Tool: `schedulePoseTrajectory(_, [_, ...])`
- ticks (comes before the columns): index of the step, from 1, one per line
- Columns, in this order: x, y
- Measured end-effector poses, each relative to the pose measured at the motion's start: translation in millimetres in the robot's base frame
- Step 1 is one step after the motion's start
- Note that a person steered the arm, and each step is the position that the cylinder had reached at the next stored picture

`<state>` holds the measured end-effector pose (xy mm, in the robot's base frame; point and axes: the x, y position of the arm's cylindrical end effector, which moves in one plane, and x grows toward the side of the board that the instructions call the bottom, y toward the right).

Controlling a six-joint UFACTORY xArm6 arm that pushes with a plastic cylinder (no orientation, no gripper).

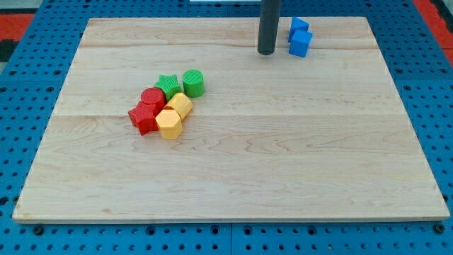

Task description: Drag the arm slightly to the bottom of the board

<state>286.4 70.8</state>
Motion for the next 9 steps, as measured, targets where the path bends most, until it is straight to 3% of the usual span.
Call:
schedulePoseTrajectory(5, [0.0, 18.6])
schedulePoseTrajectory(6, [28.9, 40.4])
schedulePoseTrajectory(7, [94.7, 1.8])
schedulePoseTrajectory(9, [203.2, -164.2])
